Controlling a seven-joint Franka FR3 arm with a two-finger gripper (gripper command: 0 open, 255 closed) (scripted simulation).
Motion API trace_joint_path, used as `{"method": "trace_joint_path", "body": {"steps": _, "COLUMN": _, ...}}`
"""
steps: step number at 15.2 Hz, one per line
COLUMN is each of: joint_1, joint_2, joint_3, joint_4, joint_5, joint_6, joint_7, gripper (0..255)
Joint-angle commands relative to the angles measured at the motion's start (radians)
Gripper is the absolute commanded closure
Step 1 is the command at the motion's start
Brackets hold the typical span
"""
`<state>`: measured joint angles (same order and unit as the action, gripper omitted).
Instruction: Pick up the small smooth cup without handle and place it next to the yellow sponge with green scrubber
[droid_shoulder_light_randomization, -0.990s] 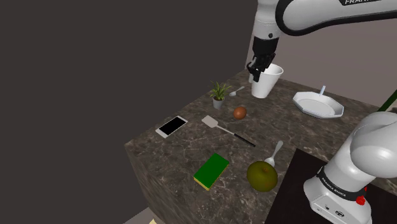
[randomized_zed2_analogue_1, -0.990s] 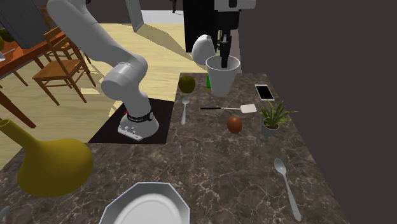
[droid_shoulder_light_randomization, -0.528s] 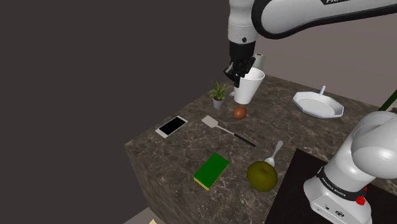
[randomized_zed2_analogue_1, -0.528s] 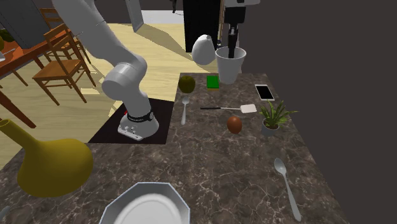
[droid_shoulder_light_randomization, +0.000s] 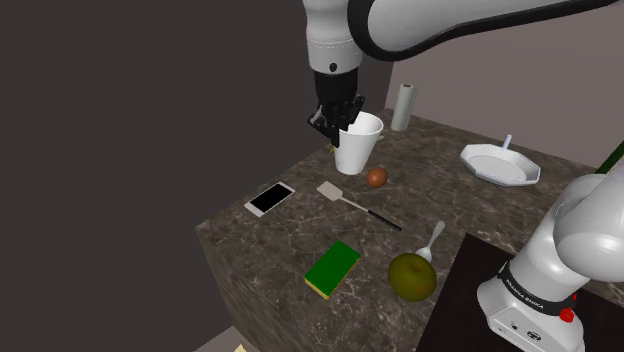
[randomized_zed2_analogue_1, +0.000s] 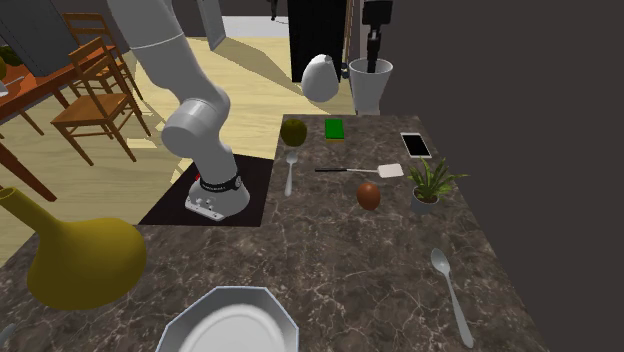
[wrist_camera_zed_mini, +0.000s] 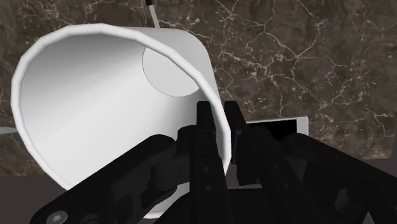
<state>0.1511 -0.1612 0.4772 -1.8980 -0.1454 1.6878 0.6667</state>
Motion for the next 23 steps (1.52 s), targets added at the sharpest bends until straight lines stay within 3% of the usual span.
{"method": "trace_joint_path", "body": {"steps": 1, "joint_1": 0.013, "joint_2": 0.070, "joint_3": 0.034, "joint_4": 0.066, "joint_5": -0.025, "joint_6": -0.013, "joint_7": 0.056, "gripper": 255}}
{"method": "trace_joint_path", "body": {"steps": 7, "joint_1": 0.100, "joint_2": 0.318, "joint_3": 0.116, "joint_4": 0.335, "joint_5": -0.140, "joint_6": -0.108, "joint_7": 0.222, "gripper": 255}}
{"method": "trace_joint_path", "body": {"steps": 23, "joint_1": 0.092, "joint_2": 0.326, "joint_3": 0.105, "joint_4": 0.130, "joint_5": -0.152, "joint_6": 0.099, "joint_7": 0.264, "gripper": 255}}
